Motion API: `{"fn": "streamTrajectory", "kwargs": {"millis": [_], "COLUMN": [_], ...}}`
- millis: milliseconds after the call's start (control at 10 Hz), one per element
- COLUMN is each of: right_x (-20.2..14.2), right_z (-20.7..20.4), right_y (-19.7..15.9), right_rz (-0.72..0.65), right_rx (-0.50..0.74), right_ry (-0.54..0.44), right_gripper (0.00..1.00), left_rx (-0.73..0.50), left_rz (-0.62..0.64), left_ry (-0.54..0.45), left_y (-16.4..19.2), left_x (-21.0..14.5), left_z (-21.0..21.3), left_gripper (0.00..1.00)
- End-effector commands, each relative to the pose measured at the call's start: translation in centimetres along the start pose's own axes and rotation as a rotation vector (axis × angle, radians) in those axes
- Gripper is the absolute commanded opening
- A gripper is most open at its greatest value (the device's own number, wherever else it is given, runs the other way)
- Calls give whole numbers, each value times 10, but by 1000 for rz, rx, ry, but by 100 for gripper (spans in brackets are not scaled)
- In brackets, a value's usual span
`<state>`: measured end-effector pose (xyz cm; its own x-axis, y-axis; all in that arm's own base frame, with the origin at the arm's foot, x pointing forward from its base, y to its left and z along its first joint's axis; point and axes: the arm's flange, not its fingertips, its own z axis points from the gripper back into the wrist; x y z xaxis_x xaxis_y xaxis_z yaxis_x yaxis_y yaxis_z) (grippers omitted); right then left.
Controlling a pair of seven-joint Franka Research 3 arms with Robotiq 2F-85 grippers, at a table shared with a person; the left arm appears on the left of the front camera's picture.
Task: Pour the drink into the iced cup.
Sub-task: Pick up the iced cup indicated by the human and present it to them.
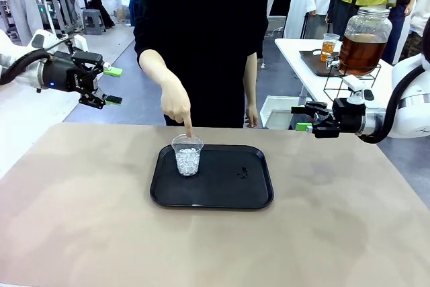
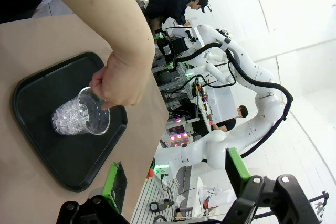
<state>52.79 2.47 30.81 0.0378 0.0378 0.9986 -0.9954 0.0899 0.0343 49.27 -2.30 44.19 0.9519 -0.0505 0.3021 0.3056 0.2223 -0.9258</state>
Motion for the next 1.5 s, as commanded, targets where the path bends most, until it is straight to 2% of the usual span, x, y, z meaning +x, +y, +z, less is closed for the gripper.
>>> {"fn": "streamTrajectory", "kwargs": {"millis": [0,700,800,900,1100,1300,1400], "right_x": [3,3,3,3,3,3,3], "right_z": [0,0,0,0,0,0,0], "right_y": [-4,-4,-4,-4,-4,-4,-4], "right_rz": [3,3,3,3,3,3,3], "right_rx": [2,2,2,2,2,2,2], "right_ry": [-1,-1,-1,-1,-1,-1,-1], "right_gripper": [100,100,100,100,100,100,100], "left_rx": [-1,0,-23,-25,32,47,40], "left_rz": [-10,0,-111,-251,-499,-606,-602], "left_ry": [-1,0,20,-3,-24,-23,-13], "left_y": [-2,0,2,5,7,8,8], "left_x": [0,0,5,9,12,10,10], "left_z": [0,0,2,5,11,14,14], "left_gripper": [100,100,100,100,100,100,100]}}
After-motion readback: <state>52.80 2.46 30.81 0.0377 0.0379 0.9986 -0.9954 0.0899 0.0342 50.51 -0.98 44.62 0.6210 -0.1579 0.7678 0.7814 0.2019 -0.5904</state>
